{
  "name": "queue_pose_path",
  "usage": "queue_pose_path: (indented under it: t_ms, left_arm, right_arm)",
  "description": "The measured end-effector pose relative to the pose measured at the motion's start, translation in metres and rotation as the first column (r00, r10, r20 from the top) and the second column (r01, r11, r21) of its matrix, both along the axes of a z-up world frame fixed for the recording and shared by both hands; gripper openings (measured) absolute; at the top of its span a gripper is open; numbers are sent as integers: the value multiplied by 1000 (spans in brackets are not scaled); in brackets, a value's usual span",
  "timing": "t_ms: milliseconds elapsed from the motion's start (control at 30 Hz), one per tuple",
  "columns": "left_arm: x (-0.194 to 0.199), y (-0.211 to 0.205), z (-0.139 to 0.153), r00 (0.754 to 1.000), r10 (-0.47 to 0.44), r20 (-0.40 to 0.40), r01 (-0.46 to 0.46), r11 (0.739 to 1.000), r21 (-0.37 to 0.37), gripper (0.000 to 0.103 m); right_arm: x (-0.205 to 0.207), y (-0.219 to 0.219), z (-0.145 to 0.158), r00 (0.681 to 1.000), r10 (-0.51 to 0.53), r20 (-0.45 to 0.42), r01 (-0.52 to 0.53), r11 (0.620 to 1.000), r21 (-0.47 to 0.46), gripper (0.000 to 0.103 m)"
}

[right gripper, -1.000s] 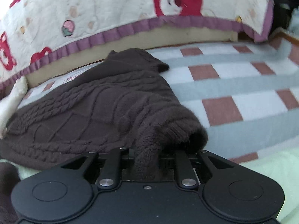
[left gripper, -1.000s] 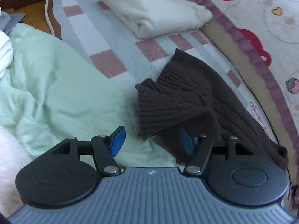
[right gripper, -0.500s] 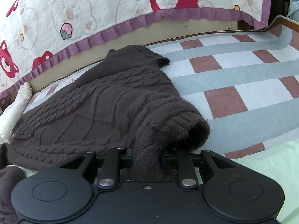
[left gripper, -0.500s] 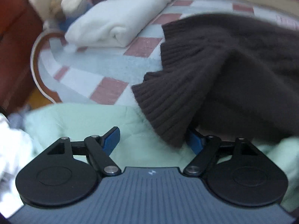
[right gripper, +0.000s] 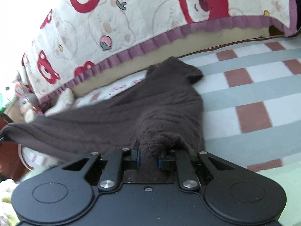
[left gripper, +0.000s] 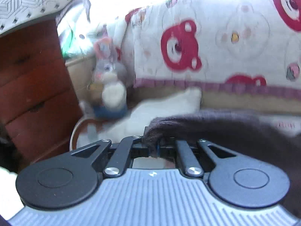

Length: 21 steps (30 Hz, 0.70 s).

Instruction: Fold clothes

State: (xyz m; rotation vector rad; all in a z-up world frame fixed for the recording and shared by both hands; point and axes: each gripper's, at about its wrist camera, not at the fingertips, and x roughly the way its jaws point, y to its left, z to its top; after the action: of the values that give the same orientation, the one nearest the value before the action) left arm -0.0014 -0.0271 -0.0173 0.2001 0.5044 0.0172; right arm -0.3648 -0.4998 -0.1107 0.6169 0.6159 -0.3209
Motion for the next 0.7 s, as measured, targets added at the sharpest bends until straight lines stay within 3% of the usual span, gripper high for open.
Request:
queue_pose_path:
  t_ms: [67, 167, 233, 300, 367, 400, 567, 700]
  left_arm:
    - [-3, 19, -25, 985, 11, -172, -19, 999, -43, 11]
    - [-2, 48, -54, 922, 73, -380, -131, 983, -128, 13]
    - [-3, 47, -56, 912, 66, -405, -144, 976, -166, 15]
    - [-3, 44, -58, 905, 53, -422, -151, 968, -202, 26]
    - [-4, 42, -59, 898, 40, -438, -158, 958, -238, 43]
    - [-4, 40, -60, 895, 33, -445, -162, 953, -256, 44]
    - [-6, 33, -64, 877, -5, -481, -183, 922, -342, 50]
    - [3, 2, -77, 880, -19, -474, -130, 951, -280, 53]
  right_arm:
    - [-1, -2, -6, 999, -17, -39, 17, 1000, -18, 16]
    - [-1, -4, -12, 994, -44, -103, 38, 997, -68, 16]
    - [2, 0, -9, 984, -65, -163, 39, 987, -153, 18]
    - [8, 6, -6, 969, -78, -233, 28, 977, -213, 22]
    - [13, 12, -1, 959, -102, -266, 34, 968, -247, 27]
    - [14, 15, 3, 953, -116, -279, 40, 964, -263, 31]
    - [16, 28, 22, 958, -135, -252, 51, 948, -314, 33]
    - [26, 45, 41, 987, -40, -156, -16, 940, -341, 34]
